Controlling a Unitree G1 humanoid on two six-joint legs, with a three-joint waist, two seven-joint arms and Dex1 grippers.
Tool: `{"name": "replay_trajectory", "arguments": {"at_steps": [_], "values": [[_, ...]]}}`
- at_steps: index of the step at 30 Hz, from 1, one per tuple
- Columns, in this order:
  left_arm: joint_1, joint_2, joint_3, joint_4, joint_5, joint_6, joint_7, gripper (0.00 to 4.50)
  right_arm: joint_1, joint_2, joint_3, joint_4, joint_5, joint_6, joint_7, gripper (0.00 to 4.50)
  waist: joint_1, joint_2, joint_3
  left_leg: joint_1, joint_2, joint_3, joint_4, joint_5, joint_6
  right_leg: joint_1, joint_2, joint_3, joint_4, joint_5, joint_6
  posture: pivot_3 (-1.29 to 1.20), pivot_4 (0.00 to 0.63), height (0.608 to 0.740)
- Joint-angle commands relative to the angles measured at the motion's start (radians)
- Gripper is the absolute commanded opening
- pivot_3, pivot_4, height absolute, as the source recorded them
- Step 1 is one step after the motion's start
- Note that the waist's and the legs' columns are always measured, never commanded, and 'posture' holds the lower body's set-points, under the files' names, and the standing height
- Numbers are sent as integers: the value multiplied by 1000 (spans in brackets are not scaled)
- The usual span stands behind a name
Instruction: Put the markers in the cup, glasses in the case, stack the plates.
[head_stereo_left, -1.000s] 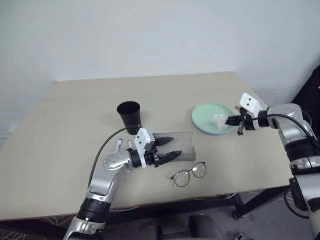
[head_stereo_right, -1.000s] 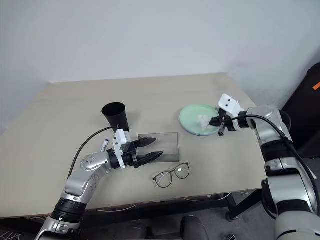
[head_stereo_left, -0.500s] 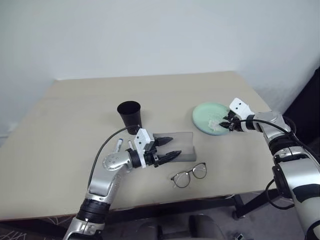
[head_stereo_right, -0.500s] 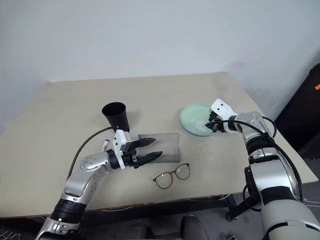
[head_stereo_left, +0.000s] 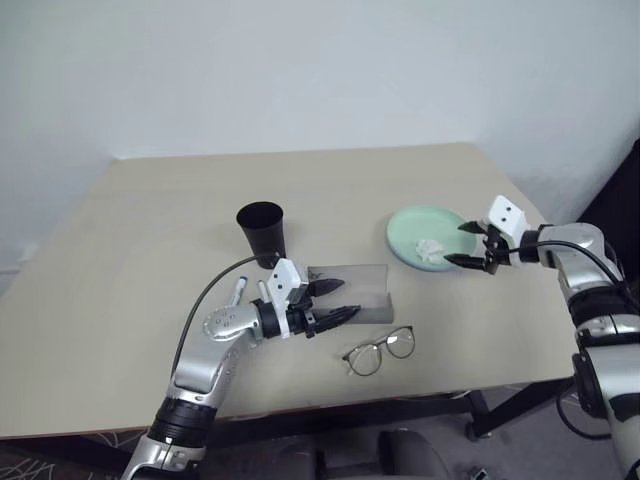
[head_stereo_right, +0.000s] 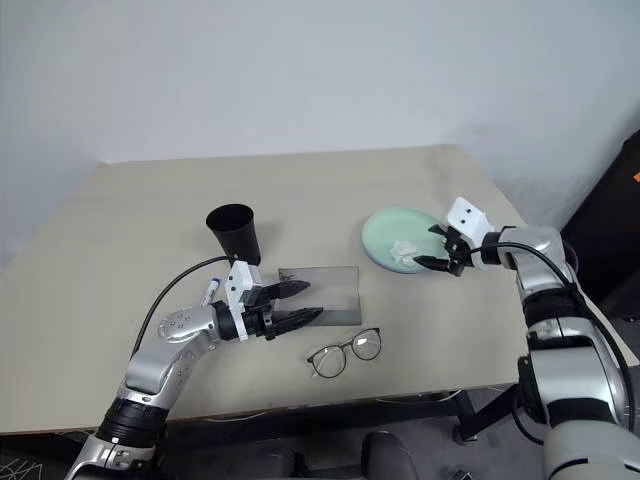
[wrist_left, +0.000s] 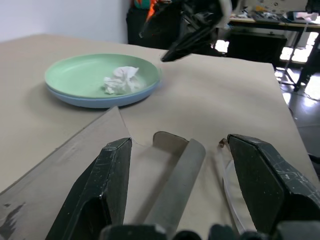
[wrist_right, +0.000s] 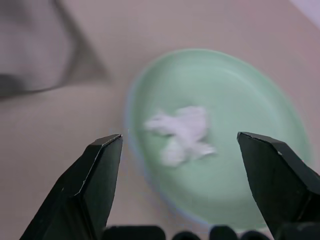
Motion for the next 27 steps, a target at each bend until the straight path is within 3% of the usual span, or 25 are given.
{"name": "replay_trajectory", "arguments": {"at_steps": [1,7,15,27], "values": [[-69,26,-23,-34,-35,71,-55,3223,92,-35,-60,-201,138,64,118,3964,0,0,0,0,0,-1,0,0,0,0,0,0,0,0,0,0,0,740],[-127,72,-96,-56,-40,194,-124,3223,212,-34,-79,-331,205,137,135,3964,-2,0,0,2,2,1,2,0,0,0,2,4,0,0,0,0,0,740],[-187,135,-199,-62,-16,283,-211,3223,211,7,-73,-315,184,108,63,3964,0,0,0,1,2,0,2,1,-2,0,4,4,1,0,0,0,0,740],[-283,90,-311,80,27,360,-253,3223,198,45,-67,-278,163,54,0,3964,1,0,0,0,2,-1,2,1,-1,0,4,5,0,0,0,0,0,740]]}}
